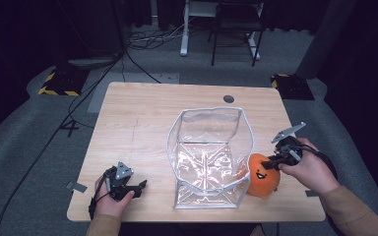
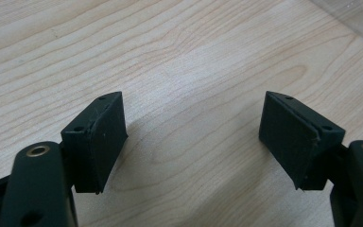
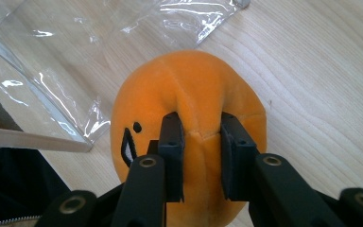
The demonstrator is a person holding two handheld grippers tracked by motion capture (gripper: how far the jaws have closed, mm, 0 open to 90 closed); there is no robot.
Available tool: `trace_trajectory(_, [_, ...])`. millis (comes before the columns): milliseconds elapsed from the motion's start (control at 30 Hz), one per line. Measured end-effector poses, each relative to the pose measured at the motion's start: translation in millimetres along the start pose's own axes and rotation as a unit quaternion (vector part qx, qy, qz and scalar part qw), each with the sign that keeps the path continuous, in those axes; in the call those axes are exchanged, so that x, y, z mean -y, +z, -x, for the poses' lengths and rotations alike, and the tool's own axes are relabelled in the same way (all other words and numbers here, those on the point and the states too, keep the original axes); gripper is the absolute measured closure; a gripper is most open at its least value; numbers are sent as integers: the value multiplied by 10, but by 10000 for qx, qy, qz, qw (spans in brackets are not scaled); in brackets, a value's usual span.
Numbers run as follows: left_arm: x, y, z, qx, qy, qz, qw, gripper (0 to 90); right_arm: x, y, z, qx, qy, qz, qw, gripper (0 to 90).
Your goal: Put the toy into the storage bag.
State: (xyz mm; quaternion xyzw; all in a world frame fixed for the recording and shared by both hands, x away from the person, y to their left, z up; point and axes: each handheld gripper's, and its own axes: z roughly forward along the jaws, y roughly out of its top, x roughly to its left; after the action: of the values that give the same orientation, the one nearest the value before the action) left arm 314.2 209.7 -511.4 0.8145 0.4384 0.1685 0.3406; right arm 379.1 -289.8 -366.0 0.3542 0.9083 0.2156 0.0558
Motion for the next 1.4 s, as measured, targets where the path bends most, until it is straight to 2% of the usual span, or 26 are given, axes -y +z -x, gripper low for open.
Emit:
trace_trajectory(367, [-4,3,-1,16,-9,-9,10000,238,-39,-143,-24,90,-77,9,9999,764])
trace_trajectory(500, [-8,5,-2,12,-6,-21,10000,238,-84,-313,-43,165,-79,83,9998,766])
trace_trajectory(600, [-8,6,-1,8,-10,-10,10000,238,-101,-372,-46,163,-75,117,9998,766])
trace_trajectory(633, [-8,6,-1,7,-10,-10,10000,238,-124,-447,-46,183,-91,145,9997,767])
trace_trajectory(967, [-7,7,0,7,-11,-9,10000,238,-215,-674,-17,243,-100,167,9995,768])
trace_trajectory(1400, [-9,6,-2,13,-14,-22,10000,238,-390,-1003,-43,269,-281,283,9988,767])
